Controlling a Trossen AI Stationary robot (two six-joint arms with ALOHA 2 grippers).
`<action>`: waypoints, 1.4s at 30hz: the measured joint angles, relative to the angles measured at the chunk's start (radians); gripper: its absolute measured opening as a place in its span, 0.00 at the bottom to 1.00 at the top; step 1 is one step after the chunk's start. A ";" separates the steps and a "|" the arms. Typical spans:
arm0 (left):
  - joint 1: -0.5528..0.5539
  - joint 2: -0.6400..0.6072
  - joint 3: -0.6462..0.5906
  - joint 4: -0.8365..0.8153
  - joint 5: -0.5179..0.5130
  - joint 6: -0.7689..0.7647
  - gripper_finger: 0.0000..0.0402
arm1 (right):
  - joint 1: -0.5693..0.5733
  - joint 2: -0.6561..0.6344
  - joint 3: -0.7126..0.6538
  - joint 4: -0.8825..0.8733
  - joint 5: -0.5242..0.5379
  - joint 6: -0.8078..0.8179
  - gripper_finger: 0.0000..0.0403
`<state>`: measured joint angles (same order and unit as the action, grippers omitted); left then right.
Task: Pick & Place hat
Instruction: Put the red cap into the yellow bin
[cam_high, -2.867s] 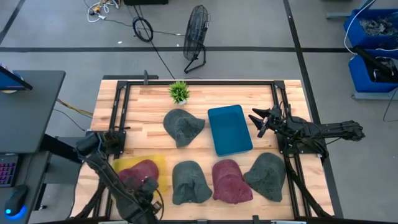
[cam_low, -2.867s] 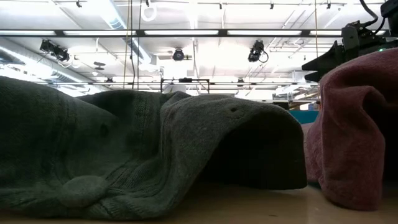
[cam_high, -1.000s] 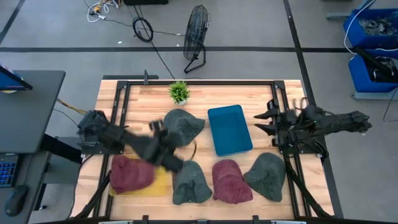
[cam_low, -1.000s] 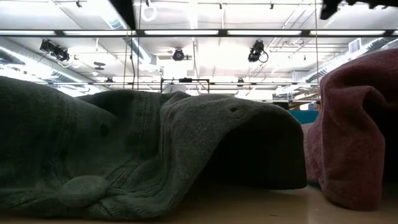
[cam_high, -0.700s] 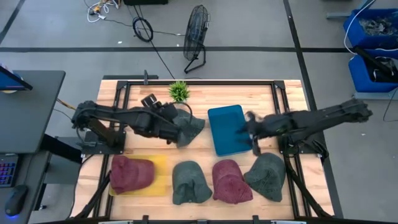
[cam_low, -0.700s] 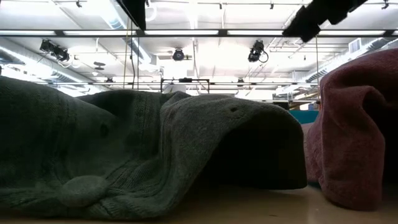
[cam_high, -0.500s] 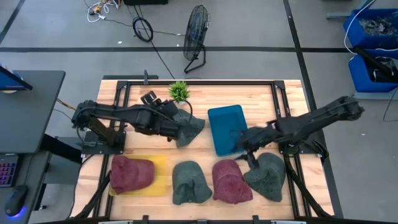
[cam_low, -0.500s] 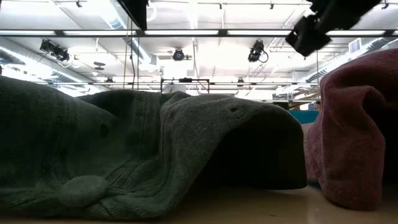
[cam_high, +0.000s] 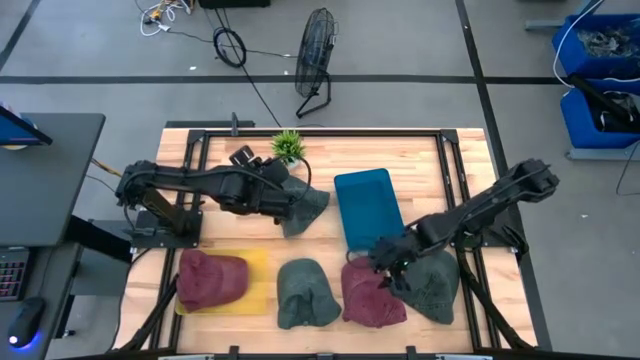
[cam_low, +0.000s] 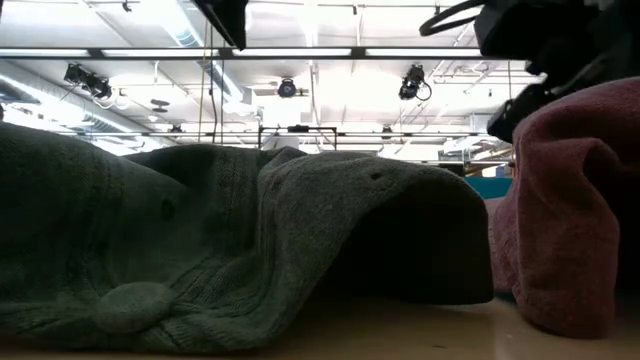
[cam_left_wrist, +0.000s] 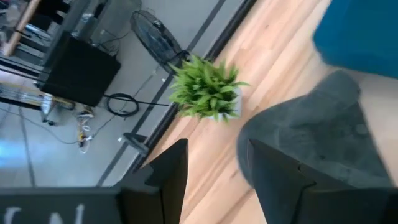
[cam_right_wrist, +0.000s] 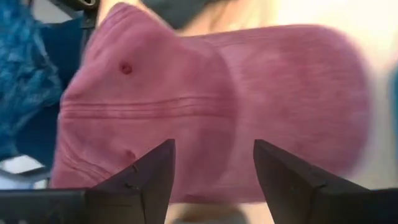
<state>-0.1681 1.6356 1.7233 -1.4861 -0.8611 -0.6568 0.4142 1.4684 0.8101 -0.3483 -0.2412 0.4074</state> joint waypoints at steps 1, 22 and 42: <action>-0.007 0.000 0.000 0.005 0.003 -0.013 0.42 | 0.006 0.007 0.000 0.007 -0.014 0.004 0.55; -0.200 0.000 0.000 0.065 0.101 -0.258 0.42 | 0.005 0.078 0.016 0.054 0.063 0.026 0.09; -0.363 0.000 0.000 0.440 0.236 -0.279 0.42 | -0.181 0.054 0.472 -0.093 1.028 -0.299 0.01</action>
<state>-0.5309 1.6361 1.7229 -1.0460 -0.6256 -0.9359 0.2334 1.5226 1.2819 -0.4414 0.7871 0.1084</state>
